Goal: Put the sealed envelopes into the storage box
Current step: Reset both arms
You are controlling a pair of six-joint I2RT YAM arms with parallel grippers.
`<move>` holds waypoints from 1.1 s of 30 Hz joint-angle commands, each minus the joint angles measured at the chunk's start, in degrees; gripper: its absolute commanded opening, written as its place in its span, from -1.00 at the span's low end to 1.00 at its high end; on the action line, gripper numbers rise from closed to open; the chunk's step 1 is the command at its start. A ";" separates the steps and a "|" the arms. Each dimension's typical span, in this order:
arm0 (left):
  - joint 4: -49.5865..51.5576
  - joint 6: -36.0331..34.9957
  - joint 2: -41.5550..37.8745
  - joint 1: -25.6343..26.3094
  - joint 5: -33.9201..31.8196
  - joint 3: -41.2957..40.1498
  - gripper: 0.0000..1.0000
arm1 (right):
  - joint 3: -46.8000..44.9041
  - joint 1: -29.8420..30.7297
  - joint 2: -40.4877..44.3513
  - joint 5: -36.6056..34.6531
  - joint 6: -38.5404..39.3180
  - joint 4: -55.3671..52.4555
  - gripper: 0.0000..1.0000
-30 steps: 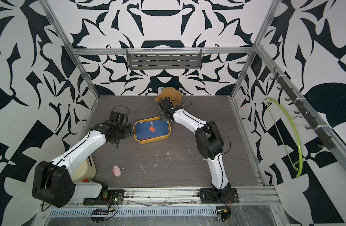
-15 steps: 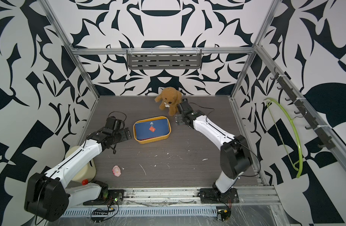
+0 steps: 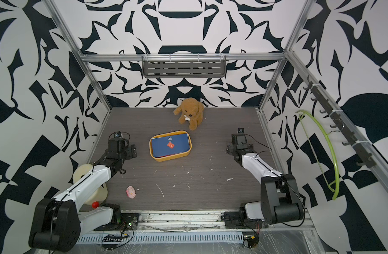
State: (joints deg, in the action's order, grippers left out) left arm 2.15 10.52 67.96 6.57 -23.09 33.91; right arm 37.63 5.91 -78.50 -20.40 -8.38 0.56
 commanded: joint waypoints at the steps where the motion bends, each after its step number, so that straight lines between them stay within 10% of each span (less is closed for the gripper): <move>1: -9.29 1.61 1.85 -3.75 6.16 -2.00 0.99 | -4.58 -0.52 -0.69 -2.86 4.08 19.87 0.99; 10: -37.13 -5.09 9.72 -5.34 10.95 -10.19 0.99 | -16.96 -0.85 -9.89 1.56 6.17 50.19 0.99; 17: -57.32 -8.54 22.34 -5.96 20.88 -12.83 0.98 | -17.26 -0.89 -10.36 2.04 6.49 50.73 0.99; 33: -50.85 -8.24 20.28 -5.95 21.42 -11.50 0.98 | -17.21 -0.86 -10.36 1.98 6.34 50.59 0.99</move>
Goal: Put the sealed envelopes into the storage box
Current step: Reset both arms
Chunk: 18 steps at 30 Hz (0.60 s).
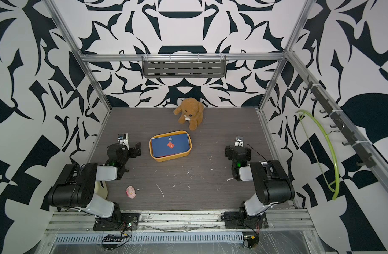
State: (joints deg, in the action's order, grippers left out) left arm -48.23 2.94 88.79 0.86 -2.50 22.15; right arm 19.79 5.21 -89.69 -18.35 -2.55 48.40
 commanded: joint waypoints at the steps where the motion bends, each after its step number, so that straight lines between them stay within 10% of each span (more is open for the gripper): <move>1: -0.77 -0.65 -0.42 -0.25 0.71 0.25 0.98 | 0.56 -0.13 0.76 -0.11 0.52 2.73 0.99; 18: -1.56 1.01 -0.72 -0.42 -2.73 -0.36 0.98 | 0.60 -0.13 0.81 -0.15 0.52 2.75 0.99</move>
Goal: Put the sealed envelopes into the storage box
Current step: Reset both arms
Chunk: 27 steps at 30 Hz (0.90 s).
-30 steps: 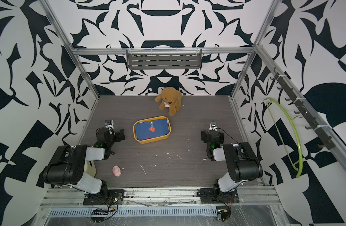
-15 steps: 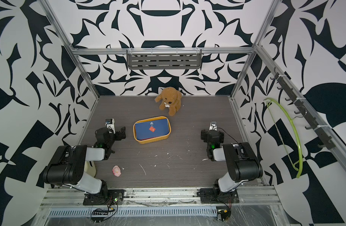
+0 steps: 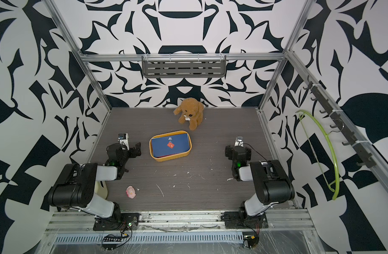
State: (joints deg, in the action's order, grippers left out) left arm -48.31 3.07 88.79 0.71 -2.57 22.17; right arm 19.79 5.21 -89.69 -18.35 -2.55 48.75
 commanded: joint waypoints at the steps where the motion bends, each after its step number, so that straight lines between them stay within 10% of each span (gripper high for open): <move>1: -3.36 3.68 -1.51 -0.28 -9.07 -1.50 0.98 | 0.59 -0.14 0.83 -0.19 0.52 2.40 0.99; 3: -4.64 5.37 -4.07 -0.06 -12.18 -3.76 0.98 | 0.60 -0.20 0.87 -0.18 0.52 2.40 0.99; 6: -0.16 -3.38 -0.89 0.58 3.93 0.72 0.99 | 0.60 -0.17 0.81 -0.19 0.54 2.40 0.99; 9: -5.08 5.72 -4.04 -0.52 -11.15 -4.08 0.99 | 0.60 -0.19 0.80 -0.19 0.59 2.40 0.99; 11: -2.21 -2.47 -0.49 -0.50 4.89 -0.48 0.98 | 0.59 -0.17 0.86 -0.17 0.45 2.37 0.99; 27: -0.57 -0.70 -0.41 -0.28 1.05 0.24 0.98 | 0.55 -0.20 0.92 -0.08 0.51 2.43 0.99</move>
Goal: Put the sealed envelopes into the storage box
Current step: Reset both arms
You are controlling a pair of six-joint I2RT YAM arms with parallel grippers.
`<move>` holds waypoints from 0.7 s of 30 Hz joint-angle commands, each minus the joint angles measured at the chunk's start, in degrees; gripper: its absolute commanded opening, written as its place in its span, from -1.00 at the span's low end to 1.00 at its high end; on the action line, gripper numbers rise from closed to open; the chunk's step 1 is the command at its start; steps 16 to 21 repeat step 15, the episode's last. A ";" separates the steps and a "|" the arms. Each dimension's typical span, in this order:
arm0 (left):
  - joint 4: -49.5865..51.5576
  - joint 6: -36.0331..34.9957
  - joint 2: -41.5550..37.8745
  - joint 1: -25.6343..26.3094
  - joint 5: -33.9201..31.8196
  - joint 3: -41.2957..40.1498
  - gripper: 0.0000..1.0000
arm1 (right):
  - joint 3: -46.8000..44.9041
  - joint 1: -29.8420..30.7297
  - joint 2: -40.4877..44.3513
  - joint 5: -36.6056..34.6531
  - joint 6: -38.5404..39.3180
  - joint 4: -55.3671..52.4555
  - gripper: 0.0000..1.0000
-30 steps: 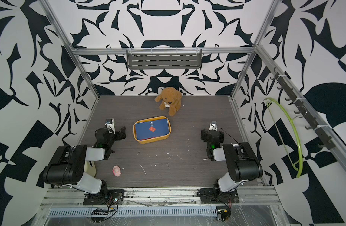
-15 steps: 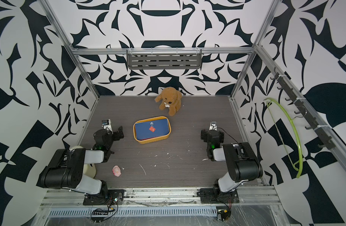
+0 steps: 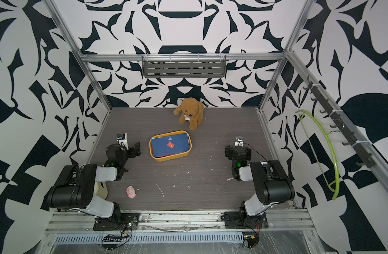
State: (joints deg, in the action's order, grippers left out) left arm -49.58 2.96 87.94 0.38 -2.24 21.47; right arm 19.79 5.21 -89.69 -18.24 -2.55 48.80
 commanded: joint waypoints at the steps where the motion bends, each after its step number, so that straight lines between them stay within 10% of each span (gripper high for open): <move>1: 0.70 -0.59 0.46 0.06 0.75 0.95 0.98 | 0.51 -0.15 1.01 -0.18 0.52 2.40 0.99; 21: 0.70 -0.59 0.45 0.05 0.75 0.89 0.98 | 1.18 -0.27 0.23 0.13 0.00 2.04 0.99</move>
